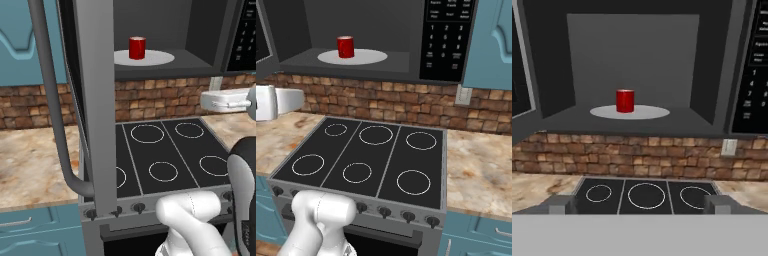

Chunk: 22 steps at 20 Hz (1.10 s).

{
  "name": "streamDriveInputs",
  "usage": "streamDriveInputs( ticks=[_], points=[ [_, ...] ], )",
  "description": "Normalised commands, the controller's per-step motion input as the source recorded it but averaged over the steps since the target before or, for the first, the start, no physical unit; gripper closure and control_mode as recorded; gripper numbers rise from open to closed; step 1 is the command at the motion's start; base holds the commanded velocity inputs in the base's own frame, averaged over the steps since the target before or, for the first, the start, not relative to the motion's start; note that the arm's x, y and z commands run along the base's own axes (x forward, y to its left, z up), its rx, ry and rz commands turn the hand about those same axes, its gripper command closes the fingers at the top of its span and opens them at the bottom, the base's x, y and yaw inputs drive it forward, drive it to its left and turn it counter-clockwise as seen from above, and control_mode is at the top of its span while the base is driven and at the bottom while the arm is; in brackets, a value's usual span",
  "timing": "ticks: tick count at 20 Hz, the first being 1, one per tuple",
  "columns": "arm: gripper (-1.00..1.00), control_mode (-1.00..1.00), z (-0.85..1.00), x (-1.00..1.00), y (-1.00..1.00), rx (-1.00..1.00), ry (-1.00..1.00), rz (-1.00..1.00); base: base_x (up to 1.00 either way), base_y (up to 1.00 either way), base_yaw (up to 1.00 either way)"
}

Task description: Pick the mug from the counter and place it inside the microwave. Then close the microwave.

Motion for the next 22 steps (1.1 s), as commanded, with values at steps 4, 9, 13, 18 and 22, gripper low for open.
streamDriveInputs(
  ticks=[4, 9, 13, 18, 22],
  points=[
    [-1.0, -1.0, 0.0, -0.81, 0.03, 0.0, -0.21, 0.0, 0.0, 0.0, 0.0],
    [-1.0, -1.0, 0.01, -0.36, 0.06, 0.0, -0.12, 0.01, 0.0, 0.0, 0.0],
    [-1.0, -1.0, 0.14, -0.39, 0.06, -0.04, 0.0, -0.07, 0.0, 0.0, 0.0],
    [-1.0, -1.0, 0.0, -0.43, 0.04, -0.08, 0.0, -0.31, 0.0, 0.0, 0.0],
    [-1.0, -1.0, 0.0, -0.56, -0.02, -0.05, 0.0, -0.31, 0.0, 0.0, 0.0]
  ],
)
